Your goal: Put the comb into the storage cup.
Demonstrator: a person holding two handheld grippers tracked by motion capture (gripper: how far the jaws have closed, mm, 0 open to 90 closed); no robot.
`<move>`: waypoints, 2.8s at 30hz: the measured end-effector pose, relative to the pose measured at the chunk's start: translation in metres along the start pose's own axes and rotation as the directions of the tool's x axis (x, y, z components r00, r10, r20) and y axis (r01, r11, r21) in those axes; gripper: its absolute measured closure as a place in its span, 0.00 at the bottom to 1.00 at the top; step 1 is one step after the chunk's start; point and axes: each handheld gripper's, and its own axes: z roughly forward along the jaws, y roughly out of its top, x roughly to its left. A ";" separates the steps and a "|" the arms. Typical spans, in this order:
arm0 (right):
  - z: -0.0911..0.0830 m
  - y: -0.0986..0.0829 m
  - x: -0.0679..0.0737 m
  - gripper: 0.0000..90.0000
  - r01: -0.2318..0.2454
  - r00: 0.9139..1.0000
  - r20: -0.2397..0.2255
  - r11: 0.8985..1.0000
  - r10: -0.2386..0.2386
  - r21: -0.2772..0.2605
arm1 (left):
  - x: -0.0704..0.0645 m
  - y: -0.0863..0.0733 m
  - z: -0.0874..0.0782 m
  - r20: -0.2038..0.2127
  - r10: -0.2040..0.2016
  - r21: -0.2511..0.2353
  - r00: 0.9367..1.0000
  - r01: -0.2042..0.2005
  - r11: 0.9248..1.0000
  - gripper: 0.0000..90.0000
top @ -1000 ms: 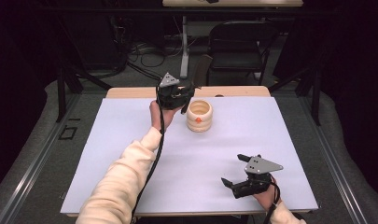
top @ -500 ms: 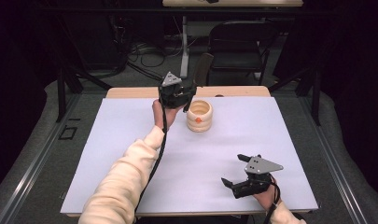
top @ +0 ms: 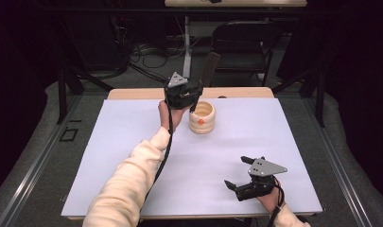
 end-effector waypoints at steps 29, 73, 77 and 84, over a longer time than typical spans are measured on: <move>-0.001 0.000 0.000 0.00 0.000 1.000 0.002 1.000 0.000 -0.002 | -0.004 0.002 0.013 0.009 -0.006 -0.041 1.000 0.006 0.999 0.80; -0.001 0.000 -0.001 0.00 -0.001 1.000 0.001 1.000 0.001 -0.004 | 0.000 -0.008 0.031 0.003 -0.041 -0.027 0.999 0.041 0.999 0.80; -0.001 0.000 -0.001 0.00 -0.001 1.000 0.001 1.000 0.001 -0.004 | 0.001 -0.009 0.032 0.010 -0.040 -0.022 0.999 0.040 0.999 0.80; -0.001 0.000 -0.001 0.00 -0.001 1.000 0.000 1.000 0.001 -0.007 | 0.002 -0.012 0.034 0.006 -0.048 -0.012 0.999 0.048 0.999 0.80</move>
